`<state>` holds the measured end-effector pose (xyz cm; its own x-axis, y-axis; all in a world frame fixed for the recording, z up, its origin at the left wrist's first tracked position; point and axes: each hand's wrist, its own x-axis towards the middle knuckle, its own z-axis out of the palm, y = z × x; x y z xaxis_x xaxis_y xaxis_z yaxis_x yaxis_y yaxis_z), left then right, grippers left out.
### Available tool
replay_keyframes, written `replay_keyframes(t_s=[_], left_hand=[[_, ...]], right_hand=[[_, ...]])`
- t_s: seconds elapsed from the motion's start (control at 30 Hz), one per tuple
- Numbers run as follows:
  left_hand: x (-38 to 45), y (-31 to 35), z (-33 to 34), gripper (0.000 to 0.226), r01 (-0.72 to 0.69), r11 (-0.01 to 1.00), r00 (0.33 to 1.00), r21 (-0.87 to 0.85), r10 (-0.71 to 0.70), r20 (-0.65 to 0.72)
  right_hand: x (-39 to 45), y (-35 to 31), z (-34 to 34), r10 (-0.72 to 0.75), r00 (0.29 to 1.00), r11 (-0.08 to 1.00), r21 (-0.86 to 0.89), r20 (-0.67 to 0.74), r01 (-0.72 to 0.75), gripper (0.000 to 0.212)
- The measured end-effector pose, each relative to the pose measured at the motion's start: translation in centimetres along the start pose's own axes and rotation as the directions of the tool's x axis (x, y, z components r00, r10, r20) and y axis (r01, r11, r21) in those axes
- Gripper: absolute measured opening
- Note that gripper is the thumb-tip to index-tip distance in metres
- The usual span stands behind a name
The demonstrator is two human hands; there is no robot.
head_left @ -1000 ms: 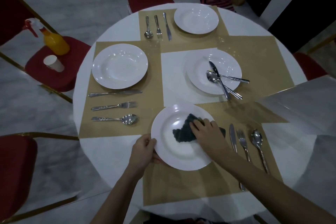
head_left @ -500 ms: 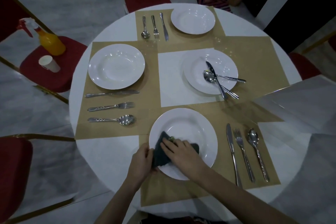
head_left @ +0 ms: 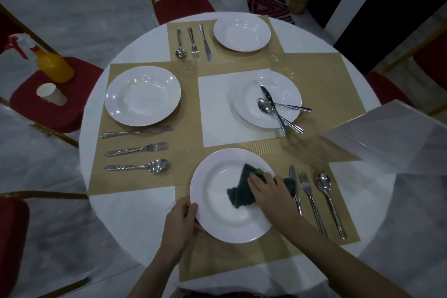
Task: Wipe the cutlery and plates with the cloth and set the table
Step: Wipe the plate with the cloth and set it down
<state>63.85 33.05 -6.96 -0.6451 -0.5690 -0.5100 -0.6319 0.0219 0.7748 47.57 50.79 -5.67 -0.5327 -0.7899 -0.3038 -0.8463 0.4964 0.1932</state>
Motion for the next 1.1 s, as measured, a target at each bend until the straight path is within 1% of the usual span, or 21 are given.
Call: replay_keyframes(t_s=[0.07, 0.17, 0.2, 0.3, 0.4, 0.47, 0.53, 0.57, 0.6, 0.67, 0.73, 0.77, 0.8, 0.83, 0.87, 0.9, 0.93, 0.97, 1.0, 1.03, 1.1], left_hand=[[-0.2, -0.2, 0.0, 0.026, 0.013, 1.0, 1.0, 0.008, -0.013, -0.005], [-0.5, -0.8, 0.0, 0.027, 0.046, 0.999, 0.999, 0.008, -0.046, -0.006], [-0.6, -0.9, 0.1, 0.027, 0.059, 0.998, 0.998, 0.007, -0.059, -0.008], [-0.7, -1.0, 0.4, 0.021, 0.071, 0.997, 0.998, 0.008, -0.071, 0.003], [-1.1, -1.0, 0.0, 0.018, 0.098, 0.995, 0.993, -0.008, -0.097, 0.067], [-1.3, -1.4, -0.5, 0.021, 0.112, 0.994, 0.987, -0.021, -0.109, 0.116], [-1.7, -2.0, -0.6, 0.022, 0.118, 0.989, 0.984, -0.084, -0.105, 0.146], [-2.0, -2.2, -0.5, 0.021, 0.124, 0.982, 0.982, -0.14, -0.101, 0.159], [-2.4, -2.3, -0.1, 0.02, 0.131, 0.974, 0.981, -0.187, -0.1, 0.164], [-3.2, -2.6, 0.8, 0.019, 0.141, 0.96, 0.983, -0.241, -0.106, 0.152], [-4.0, -2.7, 1.6, 0.018, 0.159, 0.95, 0.98, -0.268, -0.12, 0.157], [-4.2, -2.7, 1.8, 0.019, 0.164, 0.95, 0.978, -0.265, -0.121, 0.172], [-4.4, -2.5, 2.1, 0.02, 0.157, 0.959, 0.976, -0.234, -0.114, 0.184], [-4.7, -2.4, 2.3, 0.023, 0.132, 0.977, 0.978, -0.165, -0.101, 0.185], [-4.9, -2.3, 2.5, 0.027, 0.081, 0.995, 0.985, -0.054, -0.071, 0.154], [-5.1, -2.4, 2.7, 0.03, 0.016, 0.996, 0.996, 0.082, -0.024, 0.091], [-5.2, -2.3, 2.8, 0.032, -0.029, 0.975, 1.0, 0.22, 0.027, 0.012], [-5.4, -2.2, 2.9, 0.032, -0.037, 0.946, 0.995, 0.321, 0.064, -0.072], [-5.6, -1.9, 3.1, 0.031, -0.026, 0.93, 0.985, 0.367, 0.086, -0.148], [-5.9, -1.6, 3.4, 0.03, -0.023, 0.928, 0.974, 0.372, 0.105, -0.202], [-6.9, -0.5, 4.7, 0.028, -0.049, 0.947, 0.966, 0.319, 0.126, -0.225]], right_hand=[[-1.7, -0.2, -0.3, 0.033, 0.998, 0.998, 0.06, 0.045, -0.036, 0.051], [-3.9, -1.6, 1.1, -0.06, 0.989, 0.981, 0.193, 0.137, 0.033, 0.048], [-4.5, -2.4, 1.3, -0.075, 0.987, 0.969, 0.242, 0.145, 0.038, 0.048], [-5.3, -5.4, 1.1, -0.131, 0.983, 0.936, 0.343, 0.13, 0.079, 0.047], [-4.9, -8.0, 0.5, -0.176, 0.979, 0.9, 0.419, 0.102, 0.118, 0.044], [-4.3, -8.4, 0.3, -0.147, 0.987, 0.878, 0.467, 0.065, 0.1, 0.04], [-3.9, -7.8, 0.2, -0.043, 0.999, 0.827, 0.562, 0.015, 0.027, 0.042], [-3.9, -7.2, 0.0, 0.049, 0.999, 0.767, 0.641, -0.007, -0.033, 0.042], [-4.0, -6.5, -0.2, 0.15, 0.989, 0.683, 0.724, -0.013, -0.094, 0.042], [-4.4, -4.9, -0.5, 0.295, 0.955, 0.48, 0.863, 0.014, -0.161, 0.04], [-5.1, -3.4, -0.4, 0.358, 0.93, 0.3, 0.933, 0.084, -0.199, 0.035], [-5.4, -2.7, -0.2, 0.372, 0.917, 0.184, 0.957, 0.145, -0.225, 0.033], [-5.7, -2.1, -0.1, 0.374, 0.902, 0.04, 0.968, 0.217, -0.249, 0.03], [-6.2, -1.5, 0.1, 0.363, 0.885, -0.113, 0.956, 0.292, -0.27, 0.026], [-6.7, -0.9, 0.3, 0.347, 0.866, -0.242, 0.926, 0.361, -0.289, 0.023], [-7.2, -0.4, 0.5, 0.334, 0.849, -0.336, 0.893, 0.409, -0.299, 0.022], [-7.7, 0.0, 0.7, 0.326, 0.835, -0.407, 0.863, 0.443, -0.299, 0.021], [-8.3, 0.5, 0.9, 0.32, 0.827, -0.461, 0.839, 0.462, -0.291, 0.022], [-8.9, 0.9, 1.2, 0.317, 0.821, -0.494, 0.822, 0.474, -0.284, 0.023], [-9.6, 1.4, 1.5, 0.314, 0.82, -0.509, 0.814, 0.479, -0.28, 0.024], [-11.2, 2.6, 2.2, 0.321, 0.822, -0.509, 0.817, 0.471, -0.27, 0.025]])
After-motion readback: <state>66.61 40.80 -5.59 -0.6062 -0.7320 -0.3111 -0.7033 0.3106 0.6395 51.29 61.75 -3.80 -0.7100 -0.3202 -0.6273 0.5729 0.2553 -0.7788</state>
